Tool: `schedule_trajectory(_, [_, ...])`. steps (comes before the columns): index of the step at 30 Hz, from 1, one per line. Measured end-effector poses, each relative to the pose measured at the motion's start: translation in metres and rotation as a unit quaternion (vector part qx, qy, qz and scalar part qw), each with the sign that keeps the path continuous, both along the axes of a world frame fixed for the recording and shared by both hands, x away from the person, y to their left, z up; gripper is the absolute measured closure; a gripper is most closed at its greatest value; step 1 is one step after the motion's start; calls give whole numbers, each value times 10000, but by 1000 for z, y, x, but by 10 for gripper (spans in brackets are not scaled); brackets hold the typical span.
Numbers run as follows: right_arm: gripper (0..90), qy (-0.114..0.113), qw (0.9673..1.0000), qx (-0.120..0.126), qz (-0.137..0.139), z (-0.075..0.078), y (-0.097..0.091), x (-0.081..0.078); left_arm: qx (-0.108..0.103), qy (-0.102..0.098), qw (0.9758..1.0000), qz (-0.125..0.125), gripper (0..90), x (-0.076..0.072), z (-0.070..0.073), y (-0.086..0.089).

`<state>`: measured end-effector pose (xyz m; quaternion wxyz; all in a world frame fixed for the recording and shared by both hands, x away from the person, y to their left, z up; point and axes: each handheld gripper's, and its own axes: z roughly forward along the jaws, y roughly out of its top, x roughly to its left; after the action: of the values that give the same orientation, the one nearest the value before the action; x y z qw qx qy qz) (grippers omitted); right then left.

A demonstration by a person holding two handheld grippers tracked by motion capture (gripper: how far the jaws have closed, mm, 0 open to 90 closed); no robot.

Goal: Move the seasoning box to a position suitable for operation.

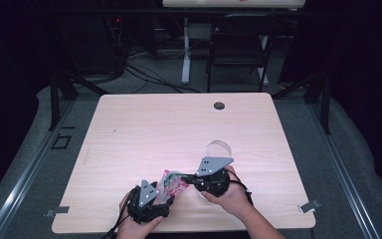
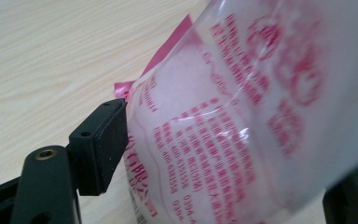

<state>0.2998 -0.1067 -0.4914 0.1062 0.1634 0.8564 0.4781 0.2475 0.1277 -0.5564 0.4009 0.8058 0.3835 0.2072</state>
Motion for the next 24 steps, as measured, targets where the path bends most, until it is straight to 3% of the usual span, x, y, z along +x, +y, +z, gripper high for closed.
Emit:
schedule_trajectory(1, [900, -2, 10000, -17, 6, 0, 0, 0, -58, 87, 9999, -20, 256, 3, -3, 1])
schedule_trajectory(7, [900, -3, 10000, 4, 9, 0, -1, 0, -192, 133, 9997, 27, 234, 5, -8, 3])
schedule_trajectory(17, [900, 13, 10000, 38, -16, -2, -2, -1, -173, 187, 9997, 56, 177, 10, -14, 2])
schedule_trajectory(20, [900, 13, 10000, 40, -11, -2, -2, -1, -223, 334, 9992, 62, 168, 12, -17, 2])
schedule_trajectory(24, [900, 0, 10000, 28, -6, -2, -2, -1, -222, 353, 9991, 74, 165, 13, -18, 2])
